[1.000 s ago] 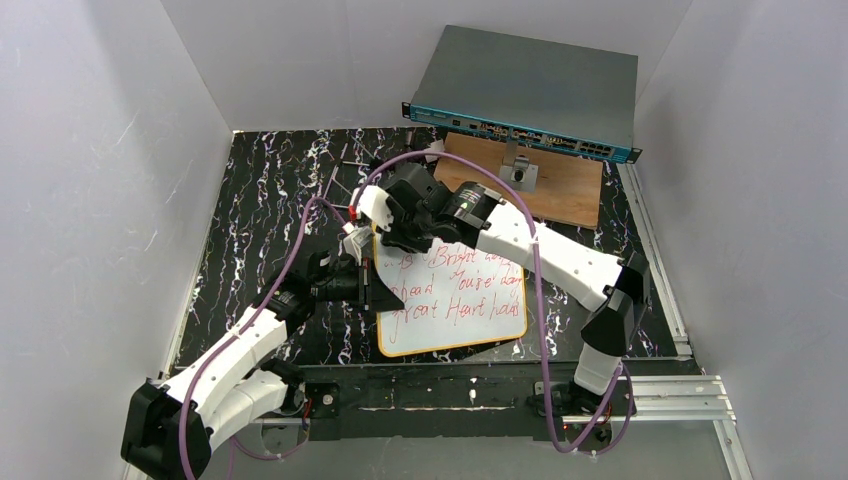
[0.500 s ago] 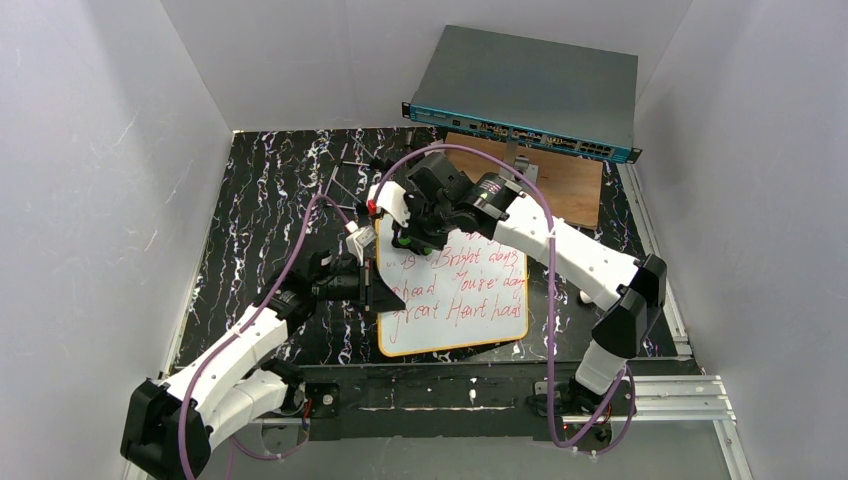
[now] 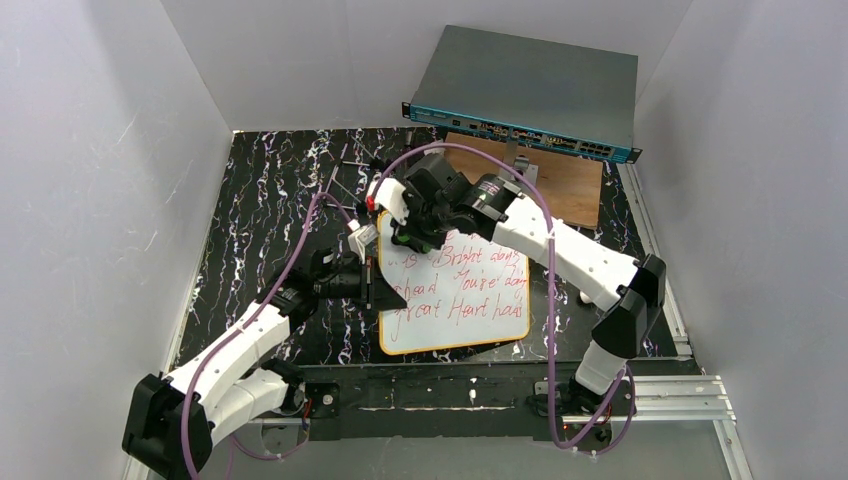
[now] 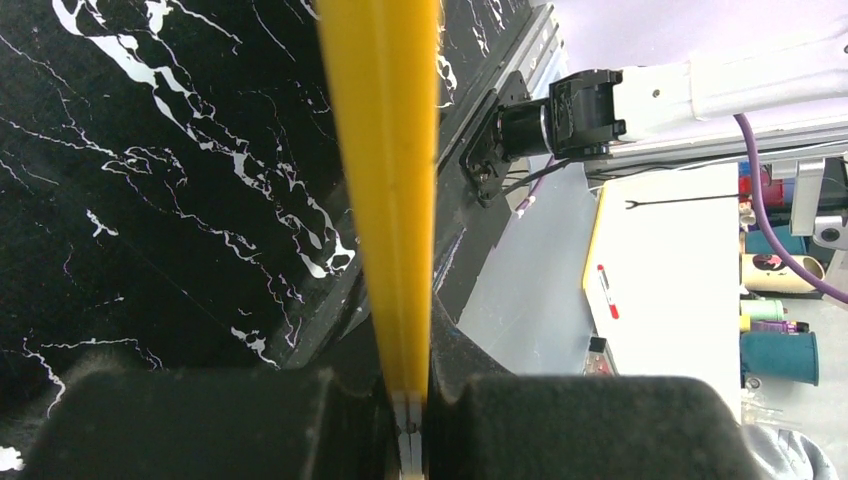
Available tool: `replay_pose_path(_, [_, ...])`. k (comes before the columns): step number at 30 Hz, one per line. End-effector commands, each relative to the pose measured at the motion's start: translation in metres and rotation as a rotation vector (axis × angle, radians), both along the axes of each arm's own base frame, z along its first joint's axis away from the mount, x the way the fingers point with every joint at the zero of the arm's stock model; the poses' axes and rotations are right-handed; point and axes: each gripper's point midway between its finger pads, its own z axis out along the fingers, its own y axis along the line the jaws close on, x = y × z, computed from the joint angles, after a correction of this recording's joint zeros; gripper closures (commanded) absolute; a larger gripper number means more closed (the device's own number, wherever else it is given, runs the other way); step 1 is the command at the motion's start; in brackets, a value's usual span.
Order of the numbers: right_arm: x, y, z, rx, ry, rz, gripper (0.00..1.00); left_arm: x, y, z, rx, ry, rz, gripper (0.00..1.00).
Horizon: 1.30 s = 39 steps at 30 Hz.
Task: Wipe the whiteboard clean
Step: Erase the whiteboard at the center of the board.
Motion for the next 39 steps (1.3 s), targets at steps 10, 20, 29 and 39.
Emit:
replay_pose_path(10, [0.02,0.006,0.023,0.05,-0.114,-0.108,0.99,0.008,-0.008,0.031,-0.069,-0.178,-0.045,1.0])
replay_pose_path(20, [0.003,0.003,0.009,0.024,-0.032,0.006,0.99,0.007,-0.009,0.036,-0.089,-0.168,-0.035,1.0])
replay_pose_path(29, [-0.03,0.011,0.004,0.003,-0.001,0.139,0.99,0.009,-0.011,0.04,-0.099,-0.157,-0.023,1.0])
replay_pose_path(39, [0.029,-0.019,0.011,0.035,-0.1,-0.138,0.99,0.009,-0.009,0.039,-0.095,-0.153,-0.012,1.0])
